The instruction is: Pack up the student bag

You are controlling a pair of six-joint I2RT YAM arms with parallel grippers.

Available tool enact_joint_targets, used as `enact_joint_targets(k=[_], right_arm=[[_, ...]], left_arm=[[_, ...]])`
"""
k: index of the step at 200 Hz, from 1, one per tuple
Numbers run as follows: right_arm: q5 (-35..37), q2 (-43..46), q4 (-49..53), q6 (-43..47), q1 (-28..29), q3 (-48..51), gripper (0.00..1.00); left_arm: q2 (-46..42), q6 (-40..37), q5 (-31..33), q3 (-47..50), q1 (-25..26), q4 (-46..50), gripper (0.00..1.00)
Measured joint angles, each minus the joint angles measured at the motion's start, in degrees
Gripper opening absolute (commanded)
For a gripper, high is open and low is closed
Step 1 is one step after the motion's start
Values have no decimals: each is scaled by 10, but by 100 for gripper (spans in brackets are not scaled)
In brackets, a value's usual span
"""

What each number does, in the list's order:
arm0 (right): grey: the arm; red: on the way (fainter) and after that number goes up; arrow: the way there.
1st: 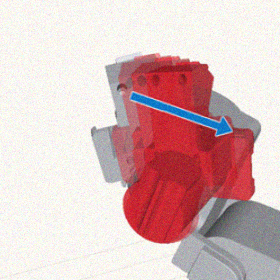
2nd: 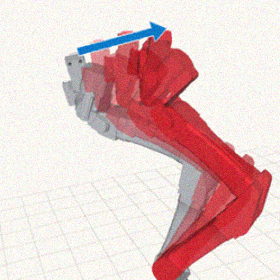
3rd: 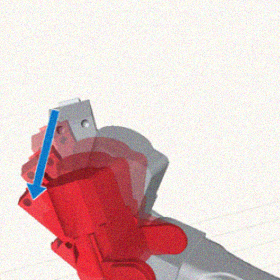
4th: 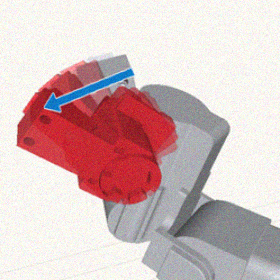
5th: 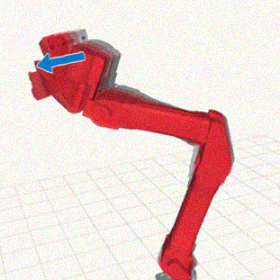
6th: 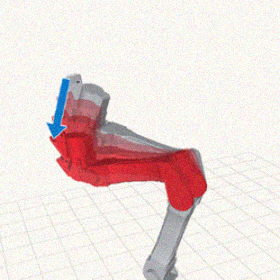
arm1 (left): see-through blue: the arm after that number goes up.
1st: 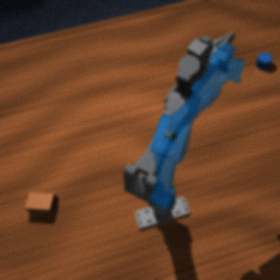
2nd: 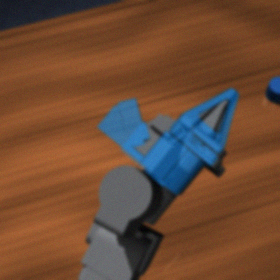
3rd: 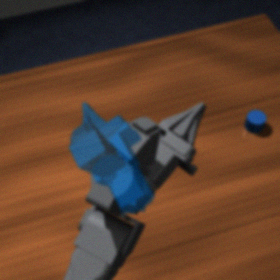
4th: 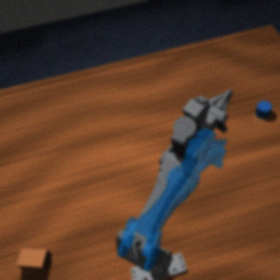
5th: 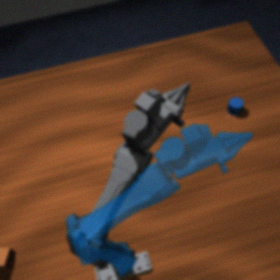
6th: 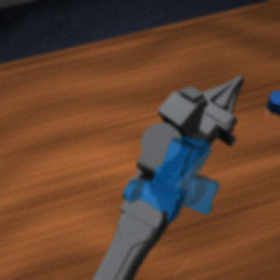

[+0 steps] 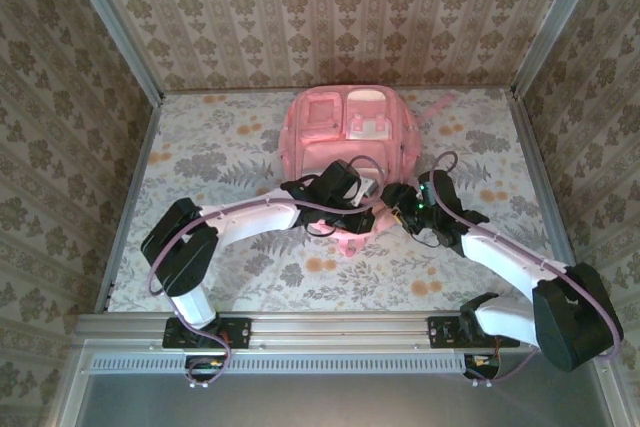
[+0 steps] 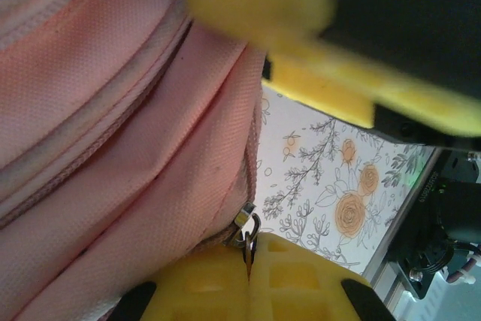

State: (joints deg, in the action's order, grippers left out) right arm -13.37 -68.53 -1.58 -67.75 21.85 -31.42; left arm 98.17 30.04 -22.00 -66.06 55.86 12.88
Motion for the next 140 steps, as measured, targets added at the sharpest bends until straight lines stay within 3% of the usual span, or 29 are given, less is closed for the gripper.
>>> enact_joint_targets(k=[19,47,140], right_arm=[[2,-17,-5,-1,4,-3,26],[11,-26,5,15,6,-11,0],[12,-31,63,79,-4,-44,0]], left_arm=[[4,0,-1,-5,0,3,0],[5,-1,2,-8,0,8,0],[-35,-33,8,37,-26,2,0]])
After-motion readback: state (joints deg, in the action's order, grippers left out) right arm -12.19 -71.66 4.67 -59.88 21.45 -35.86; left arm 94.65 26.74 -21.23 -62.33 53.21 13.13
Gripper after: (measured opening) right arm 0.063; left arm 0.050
